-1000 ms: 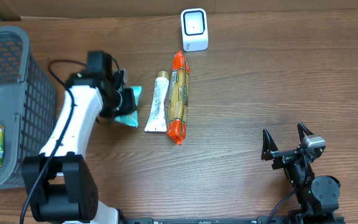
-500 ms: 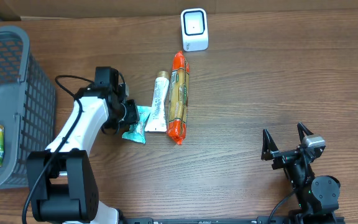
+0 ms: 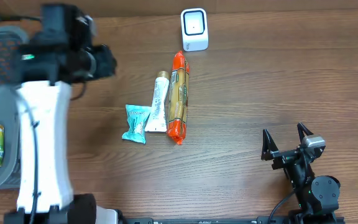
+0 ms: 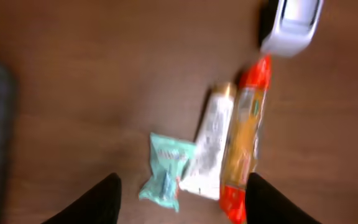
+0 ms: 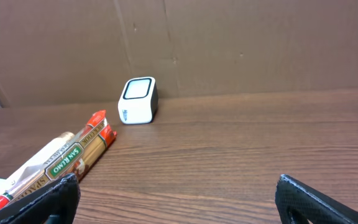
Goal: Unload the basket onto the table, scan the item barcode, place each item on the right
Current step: 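Reach the left gripper into the basket toward the yellow Pokka carton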
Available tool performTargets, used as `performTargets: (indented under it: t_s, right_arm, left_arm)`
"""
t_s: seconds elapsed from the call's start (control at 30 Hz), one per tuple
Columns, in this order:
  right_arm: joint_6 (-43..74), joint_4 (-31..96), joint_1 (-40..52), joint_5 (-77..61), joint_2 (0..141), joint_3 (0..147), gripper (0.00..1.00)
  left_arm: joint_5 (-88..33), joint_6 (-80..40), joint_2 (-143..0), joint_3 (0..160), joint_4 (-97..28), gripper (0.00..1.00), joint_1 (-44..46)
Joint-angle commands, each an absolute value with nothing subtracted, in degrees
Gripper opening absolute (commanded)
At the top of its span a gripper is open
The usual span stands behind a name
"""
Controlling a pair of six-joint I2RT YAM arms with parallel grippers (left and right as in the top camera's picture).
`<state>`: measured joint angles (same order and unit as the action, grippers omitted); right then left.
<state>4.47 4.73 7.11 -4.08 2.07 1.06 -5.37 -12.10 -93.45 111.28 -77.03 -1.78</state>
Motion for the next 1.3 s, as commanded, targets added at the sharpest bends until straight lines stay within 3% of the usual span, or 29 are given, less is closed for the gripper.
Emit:
performTargets:
  t_s: [0.0, 0.07, 0.17, 0.6, 0.93, 1.03, 1.27]
  right_arm:
    - [4.69, 4.49, 6.90, -3.68, 1.56, 0.45, 1.00]
    - [4.69, 4.49, 6.90, -3.68, 1.56, 0.45, 1.00]
    - [4.69, 4.49, 6.90, -3.68, 1.56, 0.45, 1.00]
    - [4.69, 4.49, 6.90, -3.68, 1.56, 0.45, 1.00]
    - [4.69, 4.49, 6.90, -3.68, 1.56, 0.45, 1.00]
    - [4.69, 4.47, 6.90, -3.68, 1.56, 0.45, 1.00]
    - [4.67, 4.49, 6.90, -3.68, 1.56, 0.45, 1.00]
  left_arm:
    - [-3.79, -7.88, -91.48, 126.61, -82.32, 0.64, -7.60]
    - [-3.81, -7.03, -91.42, 130.74, -84.44, 0.70, -10.74]
    - [-3.86, -7.09, -91.37, 135.20, -88.44, 0.71, -17.72]
    - [-5.54, -10.76, -92.53, 128.73, -92.92, 0.66, -45.87]
    - [2.68, -11.94, -92.75, 113.97, -81.25, 0.73, -50.33]
    - [7.27, -11.44, -93.32, 109.14, -77.03, 0.81, -50.33]
    - [15.59, -0.40, -96.68, 95.33, -66.22, 0.89, -50.33]
